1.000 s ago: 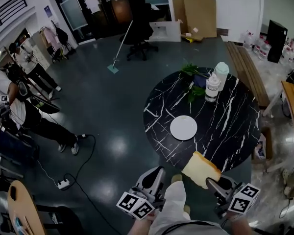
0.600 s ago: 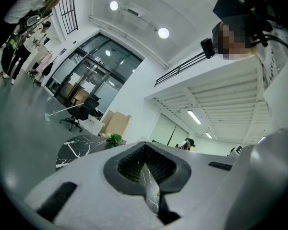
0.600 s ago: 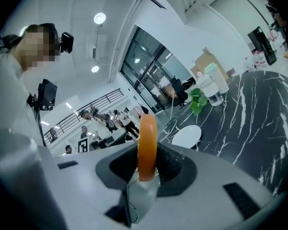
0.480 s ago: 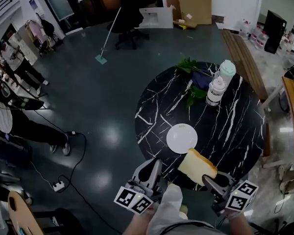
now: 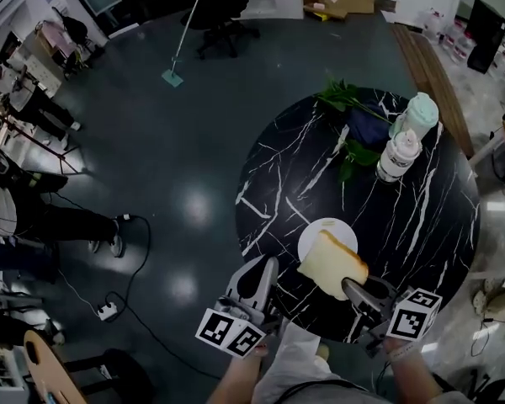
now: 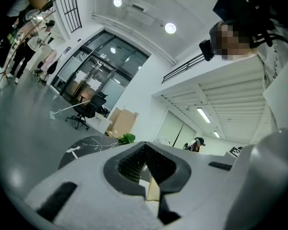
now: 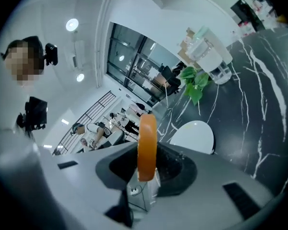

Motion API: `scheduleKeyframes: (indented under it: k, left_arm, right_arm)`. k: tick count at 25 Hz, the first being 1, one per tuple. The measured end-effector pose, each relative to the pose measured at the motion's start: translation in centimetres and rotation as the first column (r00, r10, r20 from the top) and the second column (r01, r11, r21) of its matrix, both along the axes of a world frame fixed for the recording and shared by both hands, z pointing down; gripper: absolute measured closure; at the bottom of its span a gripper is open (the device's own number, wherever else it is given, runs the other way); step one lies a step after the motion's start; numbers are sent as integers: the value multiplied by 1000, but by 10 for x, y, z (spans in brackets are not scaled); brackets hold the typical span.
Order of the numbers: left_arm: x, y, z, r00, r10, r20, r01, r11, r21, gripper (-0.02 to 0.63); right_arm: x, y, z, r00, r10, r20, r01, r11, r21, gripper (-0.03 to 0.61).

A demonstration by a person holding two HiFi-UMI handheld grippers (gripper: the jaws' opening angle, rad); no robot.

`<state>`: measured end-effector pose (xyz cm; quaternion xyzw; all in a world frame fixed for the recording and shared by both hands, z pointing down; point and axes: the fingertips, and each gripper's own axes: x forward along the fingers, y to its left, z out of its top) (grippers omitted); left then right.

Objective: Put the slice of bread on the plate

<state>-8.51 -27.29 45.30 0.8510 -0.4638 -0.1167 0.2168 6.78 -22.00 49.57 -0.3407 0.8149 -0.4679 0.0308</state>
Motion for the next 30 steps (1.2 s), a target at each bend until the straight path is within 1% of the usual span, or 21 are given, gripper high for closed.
scheduleKeyframes:
  k: [4,7,12,13,17,20,21,23,26,30]
  left_arm:
    - [-7,-18,15,1000,-19,1,19,1000,-21,606]
    - [-8,-27,24,1000,-20,-2,20,999,-36,606]
    - [-4,-36,40,1000,-18,-12,17,998,-62,606]
    - [-4,-37,42,1000,-20,-15,19,998,-66,606]
    - [-4,-37,48,1000,-23,-22,21,997,-81,606]
    - [-4,-36,50,999,-21,-25,19,996,-84,606]
    - [-4,-36,50,999,-21,-25,19,996,-86,606]
    - [-5,-35,51,999,-22,-28,20,996,-89,606]
    - [-6,-34,50,999,-24,-38,21,996,-91,606]
    - [-7,-31,50,999,-22,-45,18,996,-90,606]
  right_arm:
    - [-7,-23,22,999,-6,38,10,994,-106,488]
    - [-8,-34,37,998,3,60,8,983,-185,488]
    - [-13,-49,54,982,43,184,9,962,-274,488]
    - [-15,-51,58,979,49,195,10,957,-290,488]
    - [-14,-53,76,984,47,172,15,940,-341,488]
    - [-10,-54,81,992,33,121,12,935,-354,488]
    - [-8,-53,83,996,23,82,7,937,-350,486]
    - [-5,-54,85,1000,-5,-23,-2,948,-317,480]
    - [-1,-57,88,987,-23,-159,-19,966,-257,437]
    - [3,-59,90,961,-26,-277,-32,979,-201,386]
